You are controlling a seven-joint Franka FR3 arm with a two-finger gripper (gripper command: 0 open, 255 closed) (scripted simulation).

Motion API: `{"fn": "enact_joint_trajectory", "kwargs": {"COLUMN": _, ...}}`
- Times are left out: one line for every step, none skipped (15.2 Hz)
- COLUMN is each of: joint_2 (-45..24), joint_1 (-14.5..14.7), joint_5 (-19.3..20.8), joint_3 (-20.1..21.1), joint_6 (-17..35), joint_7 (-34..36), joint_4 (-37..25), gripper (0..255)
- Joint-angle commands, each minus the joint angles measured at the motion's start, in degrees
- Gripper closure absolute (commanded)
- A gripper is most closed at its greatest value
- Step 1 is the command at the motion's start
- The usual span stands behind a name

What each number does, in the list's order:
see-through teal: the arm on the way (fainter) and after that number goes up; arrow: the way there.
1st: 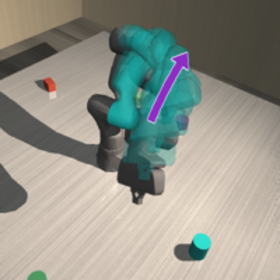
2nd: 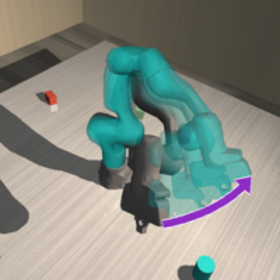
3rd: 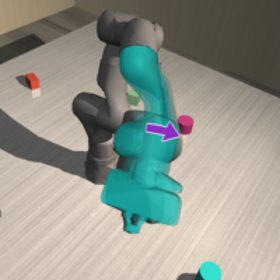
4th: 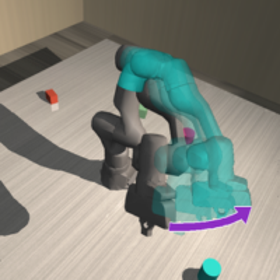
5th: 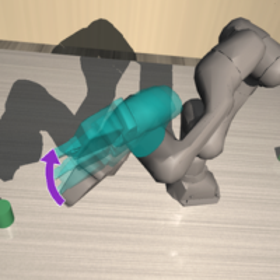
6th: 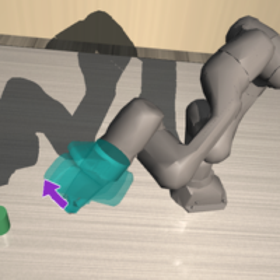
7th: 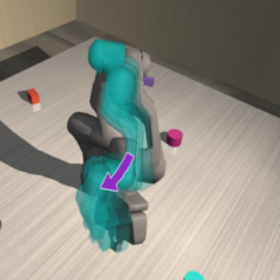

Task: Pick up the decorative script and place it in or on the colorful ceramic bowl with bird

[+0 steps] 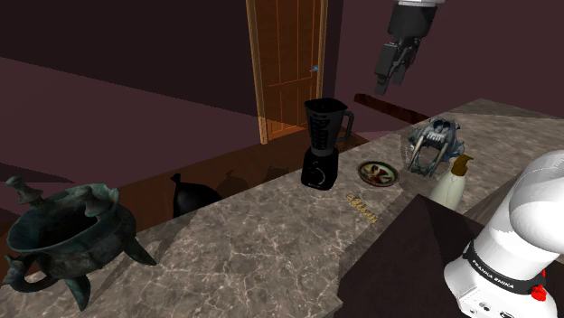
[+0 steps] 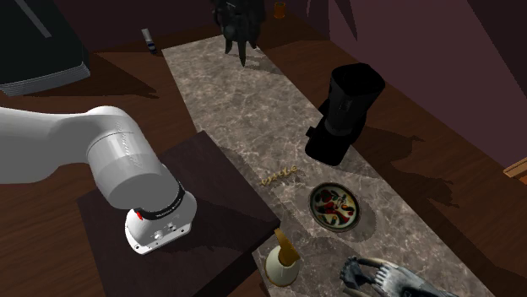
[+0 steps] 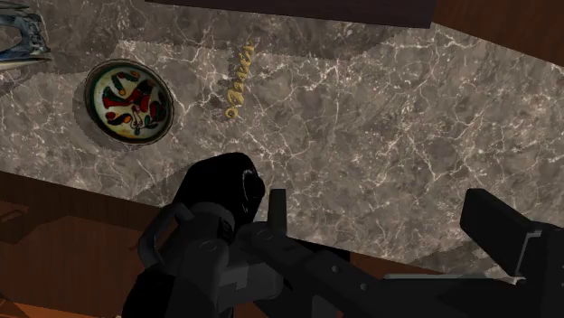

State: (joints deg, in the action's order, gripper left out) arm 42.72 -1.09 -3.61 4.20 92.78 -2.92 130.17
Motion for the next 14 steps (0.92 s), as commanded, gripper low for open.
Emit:
{"fn": "enact_joint_trajectory", "kwargs": {"joint_2": 0.0, "joint_1": 0.0, "joint_5": 0.0, "joint_3": 0.0, "joint_6": 0.0, "joint_7": 0.0, "joint_4": 0.0, "gripper": 0}}
{"fn": "enact_joint_trajectory", "kwargs": {"joint_2": 0.29, "joint_1": -0.13, "joint_5": 0.11, "joint_3": -0.14, "joint_6": 1.71, "joint_7": -0.16, "joint_4": 2.09, "gripper": 0}}
{"fn": "enact_joint_trajectory", "kwargs": {"joint_2": 0.52, "joint_1": -0.27, "joint_5": 0.22, "joint_3": -0.28, "joint_6": 3.43, "joint_7": -0.31, "joint_4": 4.12, "gripper": 0}}
{"fn": "enact_joint_trajectory", "kwargs": {"joint_2": 0.67, "joint_1": -0.42, "joint_5": 0.32, "joint_3": -0.42, "joint_6": 5.17, "joint_7": -0.47, "joint_4": 6.09, "gripper": 0}}
{"fn": "enact_joint_trajectory", "kwargs": {"joint_2": 0.76, "joint_1": -0.57, "joint_5": 0.44, "joint_3": -0.56, "joint_6": 6.93, "joint_7": -0.62, "joint_4": 8.02, "gripper": 0}}
{"fn": "enact_joint_trajectory", "kwargs": {"joint_2": 0.76, "joint_1": -0.74, "joint_5": 0.55, "joint_3": -0.69, "joint_6": 8.72, "joint_7": -0.77, "joint_4": 9.89, "gripper": 0}}
{"fn": "enact_joint_trajectory", "kwargs": {"joint_2": 0.69, "joint_1": -0.91, "joint_5": 0.67, "joint_3": -0.84, "joint_6": 10.53, "joint_7": -0.92, "joint_4": 11.71, "gripper": 0}}
{"fn": "enact_joint_trajectory", "kwargs": {"joint_2": 0.54, "joint_1": -1.08, "joint_5": 0.79, "joint_3": -0.98, "joint_6": 12.37, "joint_7": -1.06, "joint_4": 13.48, "gripper": 0}}
{"fn": "enact_joint_trajectory", "kwargs": {"joint_2": 0.3, "joint_1": -1.26, "joint_5": 0.91, "joint_3": -1.13, "joint_6": 14.24, "joint_7": -1.21, "joint_4": 15.19, "gripper": 0}}
{"fn": "enact_joint_trajectory", "kwargs": {"joint_2": -0.03, "joint_1": -1.45, "joint_5": 1.04, "joint_3": -1.28, "joint_6": 16.14, "joint_7": -1.36, "joint_4": 16.84, "gripper": 0}}
{"fn": "enact_joint_trajectory", "kwargs": {"joint_2": -0.45, "joint_1": -1.65, "joint_5": 1.17, "joint_3": -1.43, "joint_6": 18.09, "joint_7": -1.5, "joint_4": 18.44, "gripper": 0}}
{"fn": "enact_joint_trajectory", "kwargs": {"joint_2": -0.97, "joint_1": -1.85, "joint_5": 1.31, "joint_3": -1.59, "joint_6": 20.07, "joint_7": -1.64, "joint_4": 19.98, "gripper": 0}}
{"fn": "enact_joint_trajectory", "kwargs": {"joint_2": -1.59, "joint_1": -2.06, "joint_5": 1.45, "joint_3": -1.75, "joint_6": 22.1, "joint_7": -1.78, "joint_4": 21.46, "gripper": 0}}
{"fn": "enact_joint_trajectory", "kwargs": {"joint_2": -2.33, "joint_1": -2.29, "joint_5": 1.59, "joint_3": -1.91, "joint_6": 24.17, "joint_7": -1.93, "joint_4": 22.88, "gripper": 0}}
